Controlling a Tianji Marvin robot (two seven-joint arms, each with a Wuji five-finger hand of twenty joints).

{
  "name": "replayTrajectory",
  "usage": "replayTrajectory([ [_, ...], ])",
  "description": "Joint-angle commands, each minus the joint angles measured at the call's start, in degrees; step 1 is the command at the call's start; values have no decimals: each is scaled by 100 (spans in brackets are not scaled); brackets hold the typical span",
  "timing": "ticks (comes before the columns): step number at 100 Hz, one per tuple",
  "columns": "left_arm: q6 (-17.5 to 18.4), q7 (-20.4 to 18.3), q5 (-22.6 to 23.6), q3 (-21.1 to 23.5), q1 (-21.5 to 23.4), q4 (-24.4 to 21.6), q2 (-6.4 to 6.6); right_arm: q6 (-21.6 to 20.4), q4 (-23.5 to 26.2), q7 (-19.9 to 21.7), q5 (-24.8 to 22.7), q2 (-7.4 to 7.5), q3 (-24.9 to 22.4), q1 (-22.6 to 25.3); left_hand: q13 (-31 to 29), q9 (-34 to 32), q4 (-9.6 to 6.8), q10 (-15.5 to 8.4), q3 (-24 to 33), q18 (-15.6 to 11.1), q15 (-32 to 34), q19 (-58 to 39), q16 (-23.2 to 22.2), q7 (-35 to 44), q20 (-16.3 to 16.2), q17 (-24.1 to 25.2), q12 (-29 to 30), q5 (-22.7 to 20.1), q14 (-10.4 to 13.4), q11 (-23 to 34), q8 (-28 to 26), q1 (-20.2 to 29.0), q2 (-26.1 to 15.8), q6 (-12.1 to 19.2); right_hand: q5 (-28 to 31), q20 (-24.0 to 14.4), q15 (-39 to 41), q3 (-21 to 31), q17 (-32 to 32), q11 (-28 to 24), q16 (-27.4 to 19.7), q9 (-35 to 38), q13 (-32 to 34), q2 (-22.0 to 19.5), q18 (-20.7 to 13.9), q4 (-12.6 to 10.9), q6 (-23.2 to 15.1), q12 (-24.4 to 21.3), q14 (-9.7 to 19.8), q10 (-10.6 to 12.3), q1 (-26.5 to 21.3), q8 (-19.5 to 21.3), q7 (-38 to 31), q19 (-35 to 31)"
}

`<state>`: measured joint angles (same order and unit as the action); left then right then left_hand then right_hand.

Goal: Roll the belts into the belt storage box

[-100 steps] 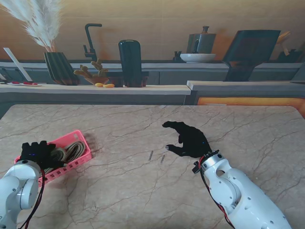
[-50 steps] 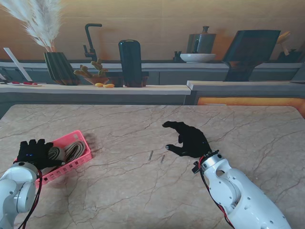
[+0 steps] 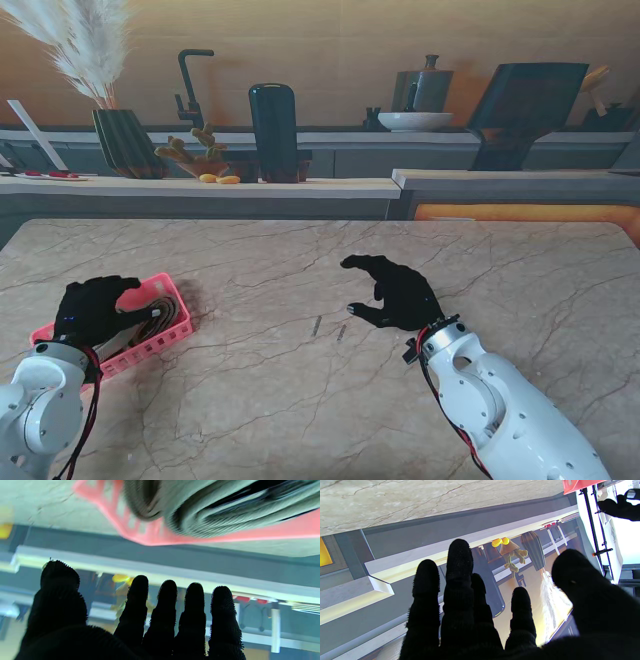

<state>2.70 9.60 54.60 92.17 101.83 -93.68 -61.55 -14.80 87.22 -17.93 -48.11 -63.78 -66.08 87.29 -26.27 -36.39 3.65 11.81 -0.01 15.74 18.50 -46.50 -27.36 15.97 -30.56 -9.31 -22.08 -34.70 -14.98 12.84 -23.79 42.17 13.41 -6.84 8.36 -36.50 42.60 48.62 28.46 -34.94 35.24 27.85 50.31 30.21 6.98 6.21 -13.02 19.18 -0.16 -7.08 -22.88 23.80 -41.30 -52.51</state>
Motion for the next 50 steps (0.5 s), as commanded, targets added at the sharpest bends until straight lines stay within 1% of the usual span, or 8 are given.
replayTrajectory([
  [1, 131, -41, -134, -70, -21, -37, -99, -27, 9, -23, -10, -25, 6, 22, -160, -159, -223, -33, 109, 60, 181, -309, -167, 316, -143, -118, -136, 77, -32, 179, -168, 319, 129, 116, 136, -68, 105, 75, -22, -64, 6, 47, 48, -194, -40, -266, 46, 34, 61, 45, 75, 57, -77, -131],
  [5, 315, 18, -329, -96, -42, -35, -125, -24, 12, -29, -16, -25, 1, 30, -250, -189, -249, -76, 366, 8, 300, -472, -270, 491, -195, -232, -239, 210, 24, 289, -301, 400, 290, 146, 283, -63, 39, 154, -16, -78, -28, 85, 42, -122, -31, -262, 81, 41, 51, 40, 87, 138, -147, -126],
  [7, 395, 39, -427, -111, -52, -38, -138, -21, 15, -31, -21, -24, -4, 36, -329, -242, -137, -91, 1607, -10, 335, -532, -332, 567, -211, -324, -288, 237, 54, 325, -379, -66, 635, 151, 345, -61, 13, 172, -21, -86, -40, 108, 19, -95, -26, -260, 93, 44, 42, 46, 82, 157, -168, -122],
  [10, 535, 49, -593, -136, -65, -49, -157, -17, 20, -36, -34, -22, -14, 48, -430, -296, -98, -247, 2399, -85, 415, -591, -389, 743, -234, -474, -369, 316, 124, 447, -497, -186, 897, 173, 467, -50, -85, 220, -29, -112, -87, 185, 5, -44, -12, -249, 138, 55, 27, 50, 94, 192, -186, -103],
  [20, 1021, 40, -1088, -241, -146, -52, -206, -9, 49, -41, -43, -21, -56, 94, -726, -446, -76, -407, 3365, -305, 606, -597, -570, 1346, -296, -899, -572, 436, 323, 758, -841, -23, 1199, 299, 976, 6, -453, 429, -14, -284, -248, 704, -26, 239, 20, -190, 244, 144, -48, 138, 25, 321, -267, -40],
  [29, 1291, -63, -1459, -369, -236, -85, -228, -18, 81, -26, 43, -35, -88, 138, -871, -559, -72, -491, 3611, -414, 786, -603, -759, 1795, -374, -1095, -720, 461, 392, 999, -1072, 149, 1218, 386, 1473, 77, -868, 550, 58, -396, -428, 1279, 60, 534, 43, -114, 217, 218, -102, 283, -192, 478, -411, -1],
  [43, 1488, -133, -1847, -672, -421, -131, -263, -78, 122, -61, 153, -58, -142, 222, -1140, -821, 213, -646, 3404, -345, 1250, -1084, -1349, 2622, -1003, -1287, -1352, 515, 394, 1469, -1728, 669, 1491, 704, 2120, 217, -1281, 804, 182, -409, -546, 1934, 279, 763, 57, -57, -1, 253, -118, 437, -401, 645, -658, 72],
  [50, 1547, -87, -1994, -865, -540, -100, -288, -137, 146, -117, 228, -80, -185, 278, -1317, -1127, 239, -696, 3223, -351, 1624, -1728, -1754, 3092, -1497, -1417, -2414, 527, 392, 1535, -1940, 865, 1574, 879, 2489, 321, -1217, 745, 282, -490, -414, 2452, 605, 966, 67, 555, -426, 363, -84, 549, -719, 0, -1378, -4],
])
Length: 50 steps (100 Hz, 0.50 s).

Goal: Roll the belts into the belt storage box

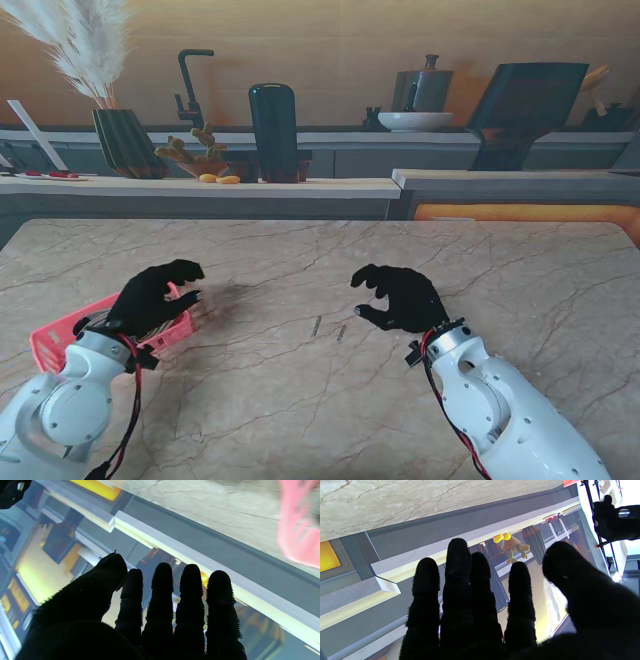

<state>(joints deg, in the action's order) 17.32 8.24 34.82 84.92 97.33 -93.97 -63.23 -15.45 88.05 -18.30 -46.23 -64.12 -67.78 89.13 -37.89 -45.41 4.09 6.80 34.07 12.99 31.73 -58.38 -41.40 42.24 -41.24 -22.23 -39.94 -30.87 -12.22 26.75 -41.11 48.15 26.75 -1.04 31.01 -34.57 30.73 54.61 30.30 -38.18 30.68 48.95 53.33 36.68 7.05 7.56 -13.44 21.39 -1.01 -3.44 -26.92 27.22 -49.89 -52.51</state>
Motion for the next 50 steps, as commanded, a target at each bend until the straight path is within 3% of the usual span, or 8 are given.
replayTrajectory([
  [1, 91, 57, -35, -167, -106, -65, -124, -89, 62, -98, 55, -52, -21, 100, -192, -306, 194, -220, -193, -88, 347, -609, -389, 527, -469, -153, -709, 121, 122, 181, -241, 288, 248, 324, 276, 129, 11, 144, 125, -193, 63, 423, 369, 350, 59, 448, -436, 153, 2, 198, -361, -373, -601, -20],
  [6, 109, 104, -145, -306, -180, -34, -146, -157, 73, -164, 165, -81, -48, 137, -309, -494, 181, -240, -348, -129, 610, -1034, -656, 850, -684, -253, -1145, 142, 109, 191, -363, 416, 213, 427, 559, 157, 293, 205, 240, -313, 221, 869, 735, 423, 48, 524, -696, 199, 39, 225, -608, -697, -1098, -101],
  [16, 126, 258, -375, -576, -296, 43, -207, -259, 92, -299, 348, -138, -83, 212, -609, -938, 178, -287, -378, -118, 1065, -1703, -998, 1278, -915, -458, -1599, -76, 37, 284, -527, 531, 69, 573, 1158, 115, 788, 248, 459, -509, 485, 1482, 1148, 217, -20, 571, -893, 273, 48, 235, -1005, -765, -1395, -323],
  [24, 144, 386, -509, -754, -359, 101, -252, -328, 126, -372, 360, -151, -132, 289, -728, -1050, 183, -254, -377, -116, 1211, -1911, -1073, 1332, -951, -564, -1648, -151, -9, 341, -508, 545, 74, 568, 1250, 92, 975, 229, 553, -594, 572, 1600, 1263, 175, -77, 593, -889, 306, 53, 196, -1068, -779, -1444, -431],
  [42, 170, 400, -506, -977, -424, 176, -256, -439, 317, -334, 473, -161, -284, 495, -670, -981, 179, -156, -525, -24, 858, -1666, -709, 967, -573, -455, -954, -317, -86, 66, 18, 519, -31, 519, 1232, 74, 1097, 232, 560, -665, 627, 1594, 1260, 170, -81, 578, -826, 335, 30, 151, -1054, -771, -1453, -489],
  [50, 189, 419, -477, -1013, -433, 184, -253, -483, 384, -239, 549, -156, -342, 574, -565, -753, 245, -87, -458, 55, 601, -1387, -417, 614, -343, -340, -396, -345, -122, 60, 282, 321, 103, 448, 1044, 95, 993, 138, 431, -633, 584, 1362, 1087, 248, 7, 547, -637, 342, -16, 102, -693, -772, -1340, -409],
])
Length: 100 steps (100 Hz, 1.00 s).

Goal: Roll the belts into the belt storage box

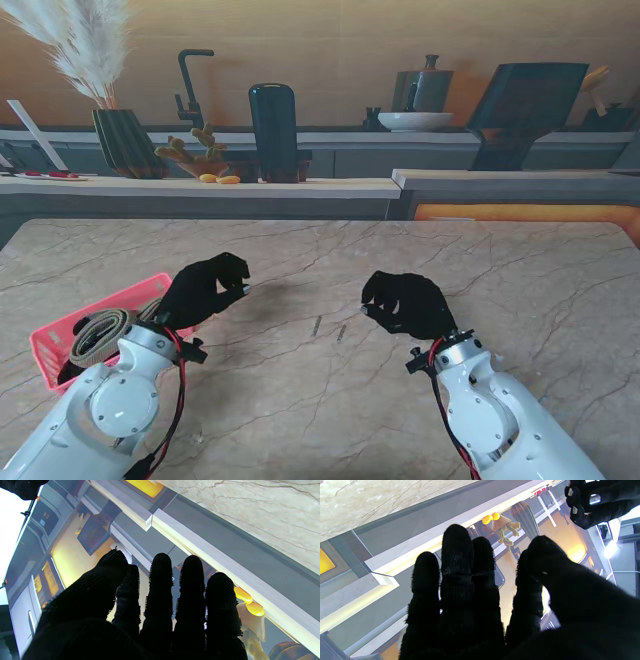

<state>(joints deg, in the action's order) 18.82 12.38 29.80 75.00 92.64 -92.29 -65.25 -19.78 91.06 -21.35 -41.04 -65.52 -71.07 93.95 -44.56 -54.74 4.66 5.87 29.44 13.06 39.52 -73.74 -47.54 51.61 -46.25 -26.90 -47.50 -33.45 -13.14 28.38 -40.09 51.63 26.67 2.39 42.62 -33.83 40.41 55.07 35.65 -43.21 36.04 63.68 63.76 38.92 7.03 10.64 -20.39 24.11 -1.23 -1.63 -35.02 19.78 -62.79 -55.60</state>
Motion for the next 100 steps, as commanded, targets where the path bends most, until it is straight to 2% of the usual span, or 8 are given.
replayTrajectory([
  [1, 48, -18, 23, -14, 39, 9, -45, -55, 90, 80, 35, -14, -20, 101, 145, 252, 191, 11, -18, 43, -234, 223, 244, -402, 206, 165, 488, -62, -26, -115, 221, -62, 109, 95, -153, 23, 7, 81, -123, -122, 42, -150, 18, 42, 20, 236, 84, 72, -1, -86, 172, -27, -27, -86],
  [5, 87, -163, 9, 19, 65, -23, -16, -72, 118, 153, 46, -1, -52, 138, 335, 567, 158, -16, -58, -5, -488, 541, 443, -830, 391, 338, 1298, 74, 43, -142, 303, -322, 23, 6, -412, 35, -150, -6, -220, -49, -14, -382, -144, 128, 64, 235, 210, 81, -26, -116, 390, -19, 127, 4],
  [12, 147, -232, 8, 44, 98, -36, 0, -104, 147, 273, 39, 24, -100, 183, 583, 887, -65, 33, 494, 112, -1015, 1214, 833, -1649, 710, 586, 1785, 135, 89, -566, 601, -1317, -107, -225, -712, -33, -574, -187, -397, 213, -124, -874, -513, 43, 147, 18, 601, 91, -80, -181, 792, 488, 1004, 270],
  [15, 192, -239, 16, 52, 100, -23, 5, -121, 157, 335, 42, 36, -122, 198, 724, 1068, -49, 71, 531, 142, -1299, 1572, 1039, -1941, 886, 713, 1944, 224, 101, -790, 768, -1580, -46, -269, -897, -40, -798, -251, -490, 368, -215, -1140, -708, -57, 201, -379, 765, 49, -119, -213, 1048, 953, 1466, 403],
  [26, 276, -494, -23, 137, 156, -47, 56, -155, 200, 614, 179, 68, -200, 258, 1353, 1798, -17, 150, 268, 67, -2103, 2733, 1666, -2782, 1462, 1162, 2408, 617, 126, -1419, 1253, -2112, 51, -351, -1812, 60, -1682, -1069, -917, 965, -658, -2170, -1502, -252, 411, -456, 1083, -185, -364, -382, 1201, 1074, 2097, 932],
  [37, 356, -565, -102, 184, 198, -61, 66, -153, 208, 759, 337, 74, -260, 299, 1684, 2169, -19, 202, 160, 29, -2513, 3397, 1996, -3198, 1756, 1371, 2661, 774, 136, -1739, 1499, -2319, 84, -426, -2436, 209, -2258, -2024, -1308, 1304, -997, -2836, -2202, -460, 527, -596, 1199, -323, -551, -459, 1423, 990, 2499, 1439],
  [51, 379, -524, -169, 254, 281, -95, 49, -139, 258, 853, 585, 57, -334, 361, 1877, 2409, -10, 228, 83, 6, -2697, 3725, 2169, -3407, 1871, 1464, 2829, 854, 145, -1906, 1630, -2437, 32, -405, -2704, 298, -2574, -1961, -1556, 1574, -1221, -3279, -2705, -332, 485, -692, 1202, -423, -655, -545, 1728, 949, 2684, 1739],
  [100, 127, -547, -266, 453, 486, -206, 39, -32, 361, 819, 693, 28, -327, 365, 1880, 2327, -18, 270, -68, 80, -2728, 3888, 2230, -3438, 1838, 1472, 2862, 681, 88, -1930, 1647, -2358, -11, -410, -2587, 215, -2375, -1835, -1482, 1505, -1182, -3176, -2538, -409, 452, -693, 1221, -386, -604, -525, 1710, 997, 2668, 1721],
])
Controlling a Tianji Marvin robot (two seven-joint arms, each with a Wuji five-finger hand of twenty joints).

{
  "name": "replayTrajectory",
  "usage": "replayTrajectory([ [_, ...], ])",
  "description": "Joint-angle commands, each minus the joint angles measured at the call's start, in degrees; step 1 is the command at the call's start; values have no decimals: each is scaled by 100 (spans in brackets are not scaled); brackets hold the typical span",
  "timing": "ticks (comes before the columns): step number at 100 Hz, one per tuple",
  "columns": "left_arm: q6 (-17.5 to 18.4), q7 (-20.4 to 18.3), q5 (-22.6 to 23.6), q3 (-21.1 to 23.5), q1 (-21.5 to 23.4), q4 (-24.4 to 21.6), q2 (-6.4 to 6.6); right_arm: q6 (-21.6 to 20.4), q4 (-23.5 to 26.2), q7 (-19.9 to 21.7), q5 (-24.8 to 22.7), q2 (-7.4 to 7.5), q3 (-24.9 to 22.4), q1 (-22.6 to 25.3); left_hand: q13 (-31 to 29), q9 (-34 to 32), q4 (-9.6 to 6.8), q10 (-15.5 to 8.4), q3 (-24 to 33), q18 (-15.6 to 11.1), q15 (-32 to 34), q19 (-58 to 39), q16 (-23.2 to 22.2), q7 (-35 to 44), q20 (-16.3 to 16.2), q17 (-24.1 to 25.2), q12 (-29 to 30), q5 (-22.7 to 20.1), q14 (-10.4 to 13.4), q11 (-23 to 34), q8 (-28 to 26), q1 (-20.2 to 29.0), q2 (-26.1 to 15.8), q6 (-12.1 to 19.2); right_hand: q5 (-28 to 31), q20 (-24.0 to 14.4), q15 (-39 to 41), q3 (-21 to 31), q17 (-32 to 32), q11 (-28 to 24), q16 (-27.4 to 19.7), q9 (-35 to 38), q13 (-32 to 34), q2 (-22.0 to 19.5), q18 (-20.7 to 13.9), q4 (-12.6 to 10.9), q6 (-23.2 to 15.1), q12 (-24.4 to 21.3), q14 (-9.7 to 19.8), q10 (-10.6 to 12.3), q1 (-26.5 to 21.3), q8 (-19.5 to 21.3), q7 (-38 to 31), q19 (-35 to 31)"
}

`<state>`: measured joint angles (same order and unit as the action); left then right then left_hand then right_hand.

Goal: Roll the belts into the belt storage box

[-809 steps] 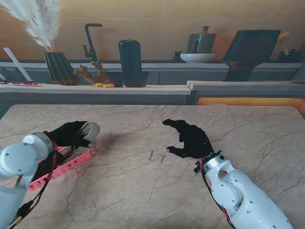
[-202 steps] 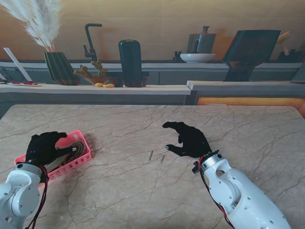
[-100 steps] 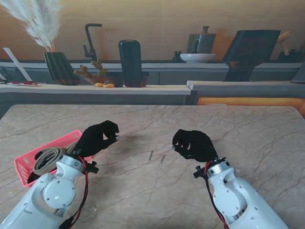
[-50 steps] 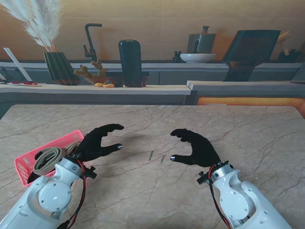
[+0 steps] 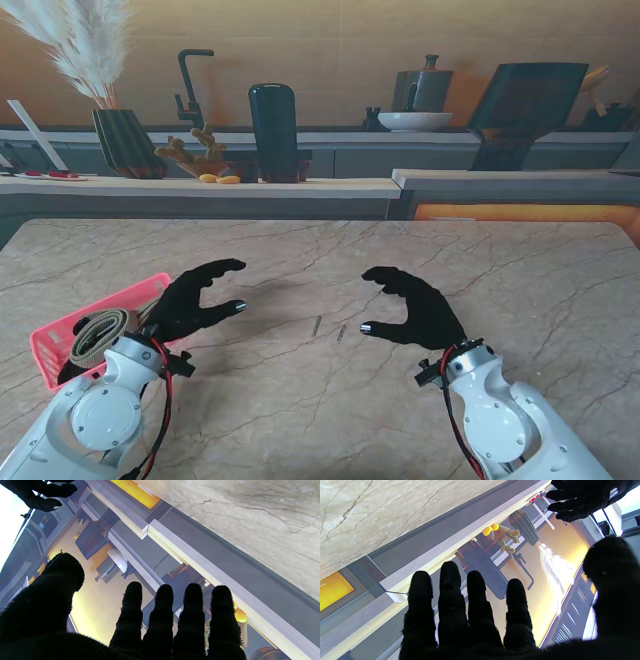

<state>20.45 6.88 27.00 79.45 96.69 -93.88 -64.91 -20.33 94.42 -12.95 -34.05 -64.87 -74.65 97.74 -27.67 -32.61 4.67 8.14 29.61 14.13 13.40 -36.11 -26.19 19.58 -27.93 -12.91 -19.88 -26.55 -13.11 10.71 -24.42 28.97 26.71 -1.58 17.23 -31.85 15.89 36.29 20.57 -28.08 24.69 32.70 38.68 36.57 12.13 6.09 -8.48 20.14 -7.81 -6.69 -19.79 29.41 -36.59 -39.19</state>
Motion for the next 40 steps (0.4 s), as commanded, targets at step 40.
replayTrajectory([
  [40, -30, -14, 90, 41, 101, -18, 19, 132, 27, -117, 0, -60, 78, -22, 175, 78, -41, 46, -209, -20, -111, 156, 94, -264, -66, 58, 89, -72, 96, -181, 59, -6, -60, 5, -14, -25, 150, -50, 48, -56, -8, -63, 26, -265, -61, -250, 37, 23, 73, -24, 111, 63, 31, 57],
])
